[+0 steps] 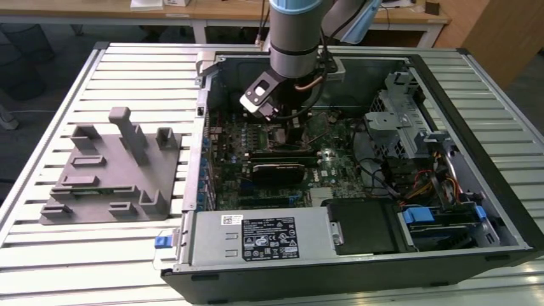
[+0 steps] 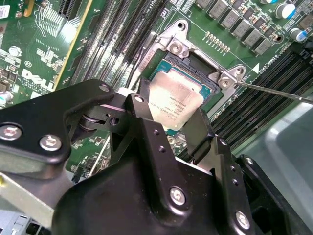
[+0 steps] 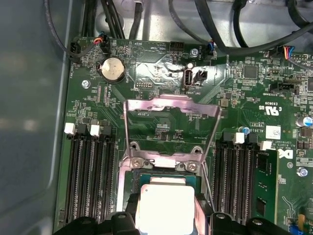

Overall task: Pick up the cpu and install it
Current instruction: 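Pick up the cpu and move it towards the insertion slot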

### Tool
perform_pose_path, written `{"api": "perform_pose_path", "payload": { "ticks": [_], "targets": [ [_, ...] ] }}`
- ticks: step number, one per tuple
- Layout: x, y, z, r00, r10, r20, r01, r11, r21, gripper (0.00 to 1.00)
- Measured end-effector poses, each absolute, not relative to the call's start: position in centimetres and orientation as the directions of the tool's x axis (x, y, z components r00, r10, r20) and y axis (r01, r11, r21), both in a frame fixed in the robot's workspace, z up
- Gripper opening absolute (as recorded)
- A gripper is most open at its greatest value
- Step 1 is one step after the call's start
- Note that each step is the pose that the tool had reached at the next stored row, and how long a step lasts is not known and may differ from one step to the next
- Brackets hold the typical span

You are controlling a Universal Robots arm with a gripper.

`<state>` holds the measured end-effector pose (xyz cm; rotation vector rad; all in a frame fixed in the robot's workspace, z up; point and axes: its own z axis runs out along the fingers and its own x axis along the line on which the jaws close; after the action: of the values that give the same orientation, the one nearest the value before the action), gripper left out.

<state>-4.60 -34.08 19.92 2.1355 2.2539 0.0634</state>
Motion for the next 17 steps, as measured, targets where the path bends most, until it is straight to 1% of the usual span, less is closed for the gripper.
{"api": "perform_pose_path", "payload": {
  "ticks": [17],
  "targets": [
    [-4.64,-33.99,19.62,-0.053,0.999,0.002,0.997,0.053,0.054,0.53]
  ]
}}
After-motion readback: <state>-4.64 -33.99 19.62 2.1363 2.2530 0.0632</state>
